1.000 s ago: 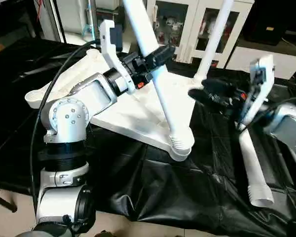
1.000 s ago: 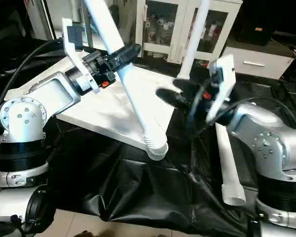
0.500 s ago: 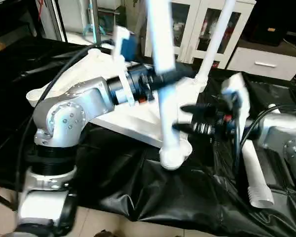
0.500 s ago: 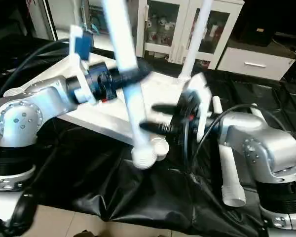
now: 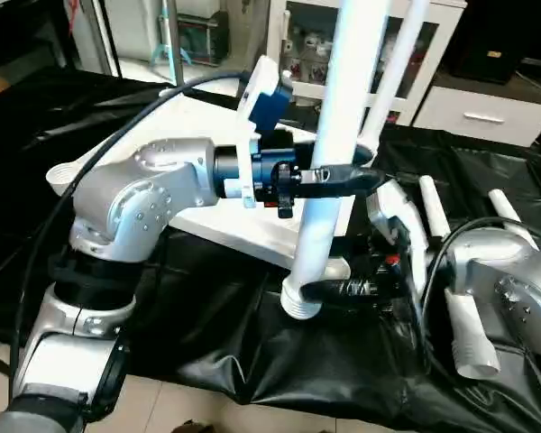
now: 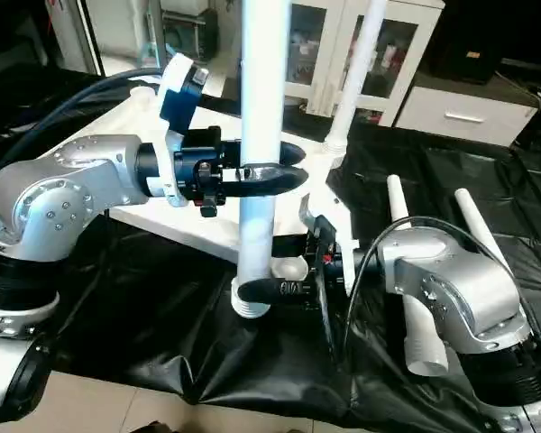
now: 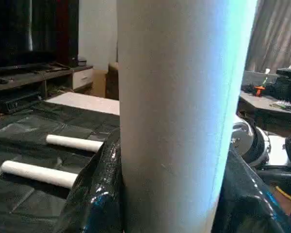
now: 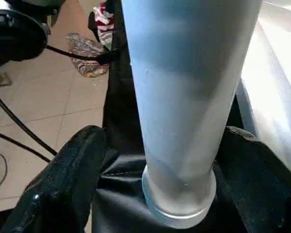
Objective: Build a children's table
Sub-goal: Pick table leg
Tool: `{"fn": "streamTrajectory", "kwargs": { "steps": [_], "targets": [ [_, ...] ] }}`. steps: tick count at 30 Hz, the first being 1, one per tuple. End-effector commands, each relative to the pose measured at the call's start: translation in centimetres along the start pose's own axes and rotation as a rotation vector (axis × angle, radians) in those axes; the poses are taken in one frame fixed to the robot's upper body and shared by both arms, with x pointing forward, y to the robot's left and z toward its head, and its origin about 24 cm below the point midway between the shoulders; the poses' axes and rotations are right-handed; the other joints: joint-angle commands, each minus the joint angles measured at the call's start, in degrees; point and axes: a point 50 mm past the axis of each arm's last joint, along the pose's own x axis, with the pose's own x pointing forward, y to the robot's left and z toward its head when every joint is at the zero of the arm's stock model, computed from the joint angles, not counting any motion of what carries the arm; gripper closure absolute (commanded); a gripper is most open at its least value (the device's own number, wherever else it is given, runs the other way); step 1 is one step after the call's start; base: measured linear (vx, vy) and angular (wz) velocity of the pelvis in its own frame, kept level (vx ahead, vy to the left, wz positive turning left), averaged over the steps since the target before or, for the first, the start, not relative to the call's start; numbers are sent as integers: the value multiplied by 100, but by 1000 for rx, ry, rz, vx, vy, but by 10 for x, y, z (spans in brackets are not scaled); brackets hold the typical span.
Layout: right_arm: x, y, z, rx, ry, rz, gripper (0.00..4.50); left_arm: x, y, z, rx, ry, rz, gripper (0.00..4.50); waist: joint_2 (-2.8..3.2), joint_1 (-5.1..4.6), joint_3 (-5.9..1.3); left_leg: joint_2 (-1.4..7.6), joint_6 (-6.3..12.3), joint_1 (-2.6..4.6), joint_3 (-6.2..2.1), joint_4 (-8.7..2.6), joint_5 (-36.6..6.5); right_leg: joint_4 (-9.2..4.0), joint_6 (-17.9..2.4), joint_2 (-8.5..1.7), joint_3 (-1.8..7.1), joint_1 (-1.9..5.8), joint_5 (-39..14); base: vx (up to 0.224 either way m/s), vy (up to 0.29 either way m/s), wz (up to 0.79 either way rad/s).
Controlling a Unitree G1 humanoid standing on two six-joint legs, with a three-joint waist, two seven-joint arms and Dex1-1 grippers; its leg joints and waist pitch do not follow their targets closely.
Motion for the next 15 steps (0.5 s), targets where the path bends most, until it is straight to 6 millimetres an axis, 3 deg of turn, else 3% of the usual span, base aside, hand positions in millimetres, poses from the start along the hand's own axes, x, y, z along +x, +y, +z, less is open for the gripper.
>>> {"fn": "streamTrajectory", "kwargs": {
  "steps": [1, 10, 11, 15],
  "targets": [
    [1, 3, -2, -18, 14, 16, 74, 5, -1, 8, 47, 5, -22, 275, -3, 12, -387, 231, 1, 0, -42, -378, -602, -395, -906, -358, 272, 347, -1437, 0, 0, 0],
    [8, 2, -4, -40, 7, 23, 74, 5, -2, 13, 46, -30, -53, 275, -4, 14, -399, 235, 23, -1, -42, -370, -550, -357, -1039, -356, 273, 355, -1157, 0, 0, 0],
    [8, 2, -4, -40, 7, 21, 102, 5, -2, 13, 43, -37, -55, 275, -1, 18, -395, 234, 22, -3, -43, -373, -564, -360, -1055, -359, 271, 358, -1176, 0, 0, 0],
    [11, 0, -5, -41, 1, 6, 123, 5, -4, 15, 37, -54, -80, 275, -3, 18, -393, 234, 4, 0, -44, -375, -604, -363, -1049, -362, 269, 358, -1241, 0, 0, 0]
  ]
}}
